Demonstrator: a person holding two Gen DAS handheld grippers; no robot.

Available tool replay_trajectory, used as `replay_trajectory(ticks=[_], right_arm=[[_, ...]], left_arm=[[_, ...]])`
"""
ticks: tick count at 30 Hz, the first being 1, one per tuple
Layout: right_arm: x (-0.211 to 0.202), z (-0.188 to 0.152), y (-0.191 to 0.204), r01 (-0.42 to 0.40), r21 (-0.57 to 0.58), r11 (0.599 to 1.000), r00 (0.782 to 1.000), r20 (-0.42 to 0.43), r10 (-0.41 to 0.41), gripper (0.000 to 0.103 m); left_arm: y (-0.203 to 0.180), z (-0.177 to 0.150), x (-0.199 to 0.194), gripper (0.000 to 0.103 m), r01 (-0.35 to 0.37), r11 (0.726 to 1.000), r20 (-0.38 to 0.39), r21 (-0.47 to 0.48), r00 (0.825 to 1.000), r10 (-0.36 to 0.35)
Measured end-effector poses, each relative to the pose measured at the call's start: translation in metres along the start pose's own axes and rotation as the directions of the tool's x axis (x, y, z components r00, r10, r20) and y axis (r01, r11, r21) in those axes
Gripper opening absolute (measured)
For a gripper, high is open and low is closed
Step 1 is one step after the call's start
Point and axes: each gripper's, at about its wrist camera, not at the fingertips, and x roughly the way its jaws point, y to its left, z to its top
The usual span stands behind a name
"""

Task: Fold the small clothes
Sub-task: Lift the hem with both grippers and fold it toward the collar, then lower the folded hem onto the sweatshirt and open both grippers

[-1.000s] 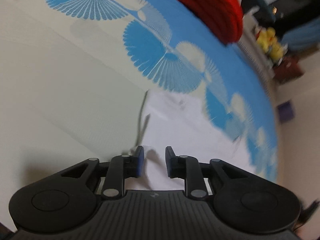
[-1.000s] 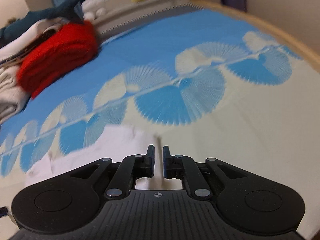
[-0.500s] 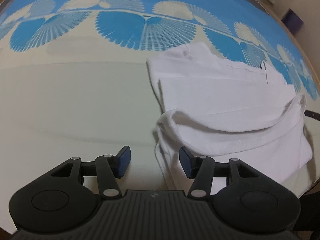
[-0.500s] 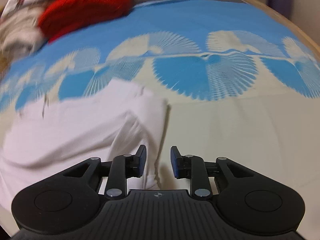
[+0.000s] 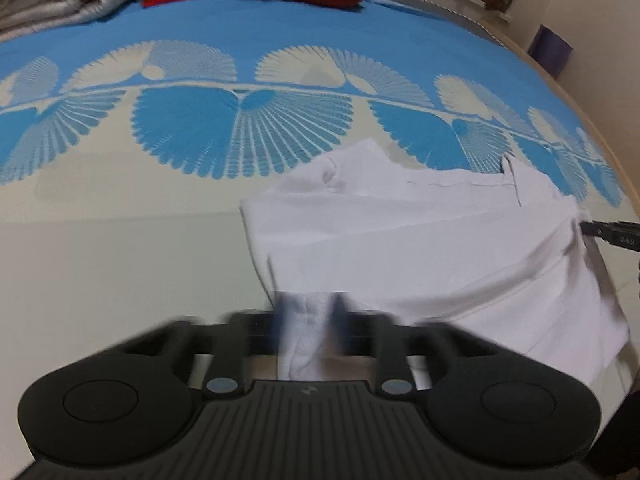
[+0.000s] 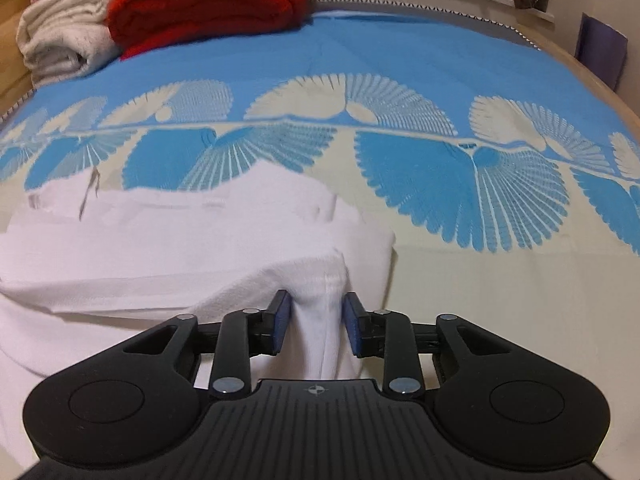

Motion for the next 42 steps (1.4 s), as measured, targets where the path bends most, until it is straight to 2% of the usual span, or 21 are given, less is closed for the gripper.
replay_trajectory(ticks=[1,3,5,7,10,13,18,20,21,22,23,26,28,29,32,34,36,38,39,40,42], right_arm=[[0.000,0.002,0.000,-0.006,-0.002,1.000,1.000,0.008,0.006,0.005],[-0.004,0.008,-0.003,-0.020,0.020,1.000,0.999,0.043,0.019,0.004],[-0.013,0.017,-0.012,-0.033,0.094,0.995,0.994,0.107,0.023,0.004],[-0.020,0.026,-0.022,-0.035,0.186,0.982,0.985,0.170,0.003,0.003],[-0.022,0.037,-0.035,-0.008,0.280,0.960,0.972,0.226,-0.058,0.003],[-0.013,0.046,-0.039,0.009,0.321,0.947,0.968,0.233,-0.088,0.003],[0.008,0.059,-0.028,0.051,0.298,0.953,0.966,0.227,-0.123,0.004],[0.022,0.062,-0.026,0.089,0.304,0.949,0.970,0.188,-0.152,0.006],[0.029,0.063,-0.025,0.107,0.308,0.945,0.975,0.152,-0.160,0.013],[0.035,0.063,-0.025,0.131,0.314,0.940,0.979,0.106,-0.172,0.025],[0.037,0.061,-0.025,0.142,0.316,0.938,0.981,0.081,-0.176,0.028],[0.026,0.058,-0.026,0.128,0.285,0.950,0.987,0.060,-0.151,0.028],[0.013,0.055,-0.028,0.098,0.268,0.959,0.992,0.056,-0.117,0.029],[0.009,0.052,-0.030,0.080,0.263,0.961,0.995,0.039,-0.093,0.030],[-0.002,0.038,-0.033,-0.001,0.238,0.971,0.997,-0.072,0.019,0.035],[-0.007,0.023,-0.033,-0.048,0.202,0.978,0.982,-0.169,0.083,0.042],[-0.012,0.006,-0.031,-0.065,0.160,0.985,0.963,-0.249,0.104,0.044],[-0.018,-0.010,-0.028,-0.060,0.115,0.992,0.950,-0.300,0.092,0.045],[-0.021,-0.017,-0.026,-0.055,0.101,0.993,0.945,-0.317,0.085,0.045],[-0.025,-0.023,-0.025,-0.054,0.093,0.994,0.941,-0.330,0.082,0.045],[-0.028,-0.030,-0.023,-0.056,0.073,0.996,0.934,-0.347,0.078,0.044]], left_arm=[[0.001,0.003,0.000,0.008,0.005,1.000,0.007,0.001,1.000,-0.005],[0.003,0.009,-0.006,0.007,0.010,1.000,0.047,0.002,0.999,-0.010],[0.010,0.019,-0.016,0.007,0.014,0.999,0.124,-0.045,0.992,-0.008],[0.016,0.029,-0.025,0.006,0.030,0.993,0.205,-0.112,0.979,-0.007],[0.015,0.045,-0.023,0.006,-0.008,0.987,0.283,-0.160,0.958,0.054],[0.008,0.058,-0.011,0.006,-0.062,0.980,0.300,-0.187,0.947,0.117],[0.002,0.075,0.010,0.007,-0.148,0.968,0.303,-0.205,0.930,0.206],[0.008,0.077,0.018,0.010,-0.155,0.959,0.264,-0.238,0.940,0.217],[0.013,0.077,0.022,0.012,-0.155,0.954,0.220,-0.258,0.952,0.214],[0.017,0.076,0.024,0.015,-0.141,0.954,0.183,-0.264,0.964,0.193],[0.019,0.074,0.023,0.015,-0.123,0.959,0.156,-0.255,0.974,0.166],[0.016,0.068,0.010,0.022,-0.094,0.978,0.133,-0.185,0.984,0.120],[0.017,0.060,0.002,0.031,-0.041,0.985,0.095,-0.169,0.994,0.057],[0.019,0.054,0.000,0.032,-0.003,0.985,0.064,-0.172,0.998,0.014],[0.017,0.030,0.000,0.038,0.080,0.985,-0.077,-0.152,0.993,-0.093],[0.010,0.012,0.000,0.038,0.082,0.993,-0.155,-0.080,0.983,-0.094],[0.002,-0.006,-0.001,0.038,0.088,0.996,-0.207,-0.003,0.975,-0.087],[-0.004,-0.025,0.000,0.037,0.092,0.994,-0.250,0.057,0.965,-0.075],[-0.008,-0.032,-0.001,0.027,0.089,0.993,-0.260,0.084,0.963,-0.065],[-0.010,-0.038,-0.001,0.008,0.085,0.991,-0.267,0.101,0.962,-0.056],[-0.011,-0.046,-0.006,0.005,0.081,0.991,-0.269,0.105,0.962,-0.050]])
